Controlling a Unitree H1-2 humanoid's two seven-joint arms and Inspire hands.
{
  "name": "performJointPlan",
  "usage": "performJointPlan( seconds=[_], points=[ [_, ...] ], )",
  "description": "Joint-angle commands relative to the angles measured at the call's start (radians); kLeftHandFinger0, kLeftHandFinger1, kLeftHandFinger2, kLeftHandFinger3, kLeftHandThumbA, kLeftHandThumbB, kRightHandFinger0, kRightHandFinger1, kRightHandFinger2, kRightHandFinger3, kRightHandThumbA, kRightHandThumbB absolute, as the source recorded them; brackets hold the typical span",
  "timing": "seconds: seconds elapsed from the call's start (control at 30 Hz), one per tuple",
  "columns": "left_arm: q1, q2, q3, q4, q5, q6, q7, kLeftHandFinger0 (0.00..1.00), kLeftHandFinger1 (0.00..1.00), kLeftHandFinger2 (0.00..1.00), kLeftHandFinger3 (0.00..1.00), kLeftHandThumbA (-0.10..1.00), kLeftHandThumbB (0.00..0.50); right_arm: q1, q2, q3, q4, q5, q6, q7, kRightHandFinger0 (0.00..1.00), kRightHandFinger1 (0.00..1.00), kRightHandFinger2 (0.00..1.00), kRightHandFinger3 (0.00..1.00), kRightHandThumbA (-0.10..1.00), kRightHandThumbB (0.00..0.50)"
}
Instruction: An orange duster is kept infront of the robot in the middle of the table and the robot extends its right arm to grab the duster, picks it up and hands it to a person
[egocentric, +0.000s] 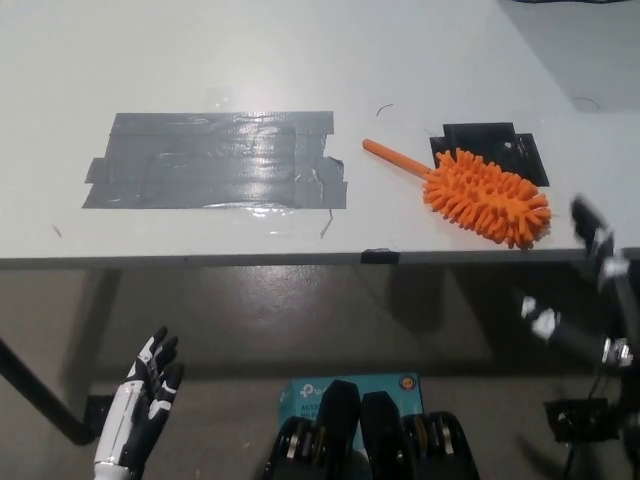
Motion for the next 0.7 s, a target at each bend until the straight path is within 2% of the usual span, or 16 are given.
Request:
performJointPlan(
  seconds=[0.0, 0.07, 0.17, 0.4, 0.63, 0.67],
  points=[
    [-0.003, 0.013, 0.008, -0.003, -0.001, -0.049, -0.001, 1.00, 1.00, 1.00, 1.00, 0.83, 0.233, -0.203, -0.068, 0.016, -0.026, -0.132, 0.249, 0.046, 1.00, 1.00, 1.00, 1.00, 0.80, 0.252],
    [-0.008, 0.012, 0.007, 0.000, 0.000, -0.050, -0.001, 1.00, 1.00, 1.00, 1.00, 0.83, 0.230, -0.264, -0.090, 0.036, 0.018, -0.182, 0.271, 0.049, 1.00, 1.00, 1.00, 1.00, 0.86, 0.265],
    [-0.005, 0.008, 0.007, -0.010, 0.002, -0.039, 0.003, 1.00, 1.00, 1.00, 1.00, 0.83, 0.224, -0.369, -0.123, 0.084, 0.095, -0.214, 0.355, 0.092, 1.00, 1.00, 1.00, 1.00, 0.89, 0.279],
    [-0.003, 0.011, 0.004, -0.003, 0.005, -0.044, -0.001, 1.00, 1.00, 1.00, 1.00, 0.83, 0.215, -0.565, -0.190, 0.237, 0.339, -0.247, 0.480, 0.235, 1.00, 1.00, 1.00, 1.00, 0.94, 0.368],
    [-0.005, 0.013, 0.008, -0.013, 0.000, -0.025, -0.002, 1.00, 1.00, 1.00, 1.00, 0.81, 0.220, -0.693, -0.184, 0.336, 0.573, -0.263, 0.502, 0.261, 1.00, 1.00, 1.00, 1.00, 1.00, 0.392],
    [-0.005, 0.013, 0.008, -0.014, -0.001, -0.022, -0.002, 1.00, 1.00, 1.00, 1.00, 0.80, 0.212, -0.699, -0.181, 0.341, 0.592, -0.262, 0.502, 0.260, 1.00, 1.00, 1.00, 1.00, 0.98, 0.374]
  ],
)
